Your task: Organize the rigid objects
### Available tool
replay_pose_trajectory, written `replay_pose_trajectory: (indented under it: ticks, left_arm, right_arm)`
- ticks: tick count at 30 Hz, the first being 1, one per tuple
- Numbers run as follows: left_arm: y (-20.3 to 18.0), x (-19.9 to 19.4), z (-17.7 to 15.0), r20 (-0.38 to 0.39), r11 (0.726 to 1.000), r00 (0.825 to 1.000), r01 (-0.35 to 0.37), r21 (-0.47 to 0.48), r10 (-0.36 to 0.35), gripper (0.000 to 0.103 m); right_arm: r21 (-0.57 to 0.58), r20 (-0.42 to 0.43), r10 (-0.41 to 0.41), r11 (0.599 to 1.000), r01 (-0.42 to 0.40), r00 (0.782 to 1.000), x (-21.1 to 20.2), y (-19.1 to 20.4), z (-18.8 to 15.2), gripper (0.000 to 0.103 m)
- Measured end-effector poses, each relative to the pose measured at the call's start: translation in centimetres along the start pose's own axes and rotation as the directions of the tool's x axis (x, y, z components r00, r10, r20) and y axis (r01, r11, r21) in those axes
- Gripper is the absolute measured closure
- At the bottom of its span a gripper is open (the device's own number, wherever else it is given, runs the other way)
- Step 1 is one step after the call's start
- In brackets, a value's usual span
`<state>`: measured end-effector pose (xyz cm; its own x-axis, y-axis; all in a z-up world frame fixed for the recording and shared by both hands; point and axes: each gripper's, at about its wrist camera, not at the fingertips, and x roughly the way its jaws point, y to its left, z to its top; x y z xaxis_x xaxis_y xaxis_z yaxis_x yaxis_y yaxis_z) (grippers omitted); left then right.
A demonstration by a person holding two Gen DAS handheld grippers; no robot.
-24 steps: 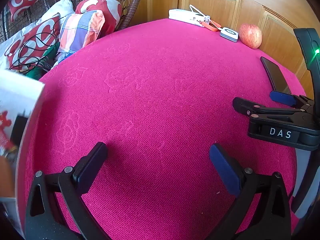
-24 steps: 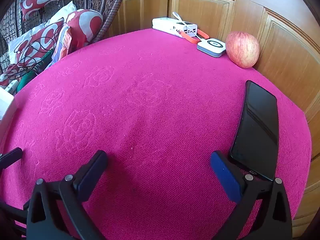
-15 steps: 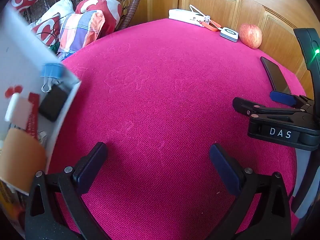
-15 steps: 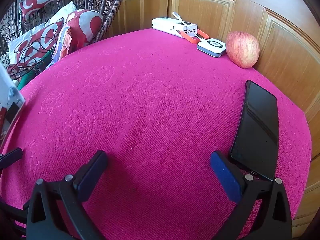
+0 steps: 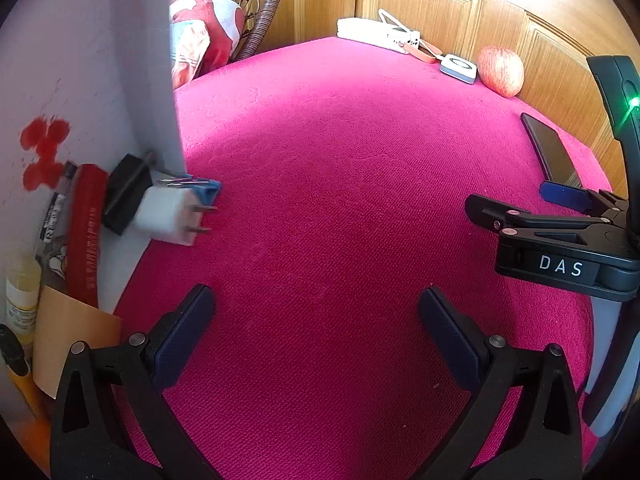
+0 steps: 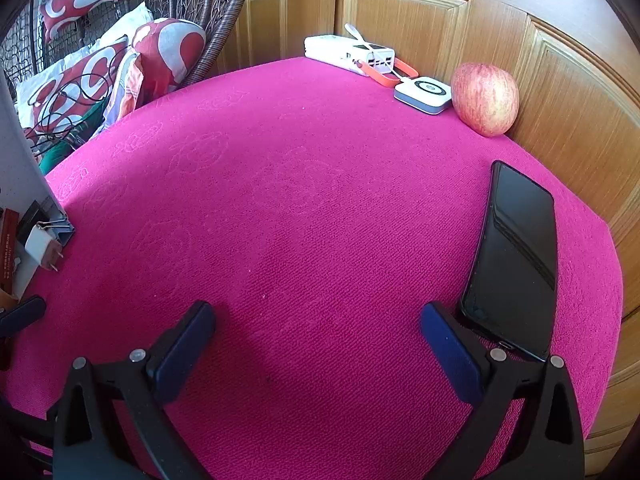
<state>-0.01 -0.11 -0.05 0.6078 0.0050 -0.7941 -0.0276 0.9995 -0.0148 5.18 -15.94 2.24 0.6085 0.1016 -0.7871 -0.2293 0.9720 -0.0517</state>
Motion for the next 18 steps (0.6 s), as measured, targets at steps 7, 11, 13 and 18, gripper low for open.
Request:
replay_pose_trajectory:
  ticks: [7,11,13,18]
  left_arm:
    - [-0.07,-0.02,-0.05,0.002,1.000,1.000,-0.001,0.001,0.001,0.000]
    - [-0.07,-0.03,-0.04,0.001,1.000,1.000,0.001,-0.001,-0.001,0.000]
    - [-0.09,-0.03,-0.05,0.001,1.000,1.000,0.001,-0.001,-0.001,0.000]
    - [0.01,-0.05,-0.10,0.001,1.000,1.000,0.002,-0.001,-0.002,0.000]
  right_arm:
    - [0.000,0.001,0.000,1.000,0.000,1.000,0.06,0.05,-0.03,0.000]
    - [0.000,0.001,-0.001,1.000,0.001,1.000,-0.10,-0.05,-0.03,0.000]
    - [0.000,0.001,0.000,1.000,0.000,1.000,-0.09,-0.04,-0.02,0.000]
    - [-0.001,0.000,-0.001,1.000,0.001,1.000,-0.17,-0.04,0.05,0.000]
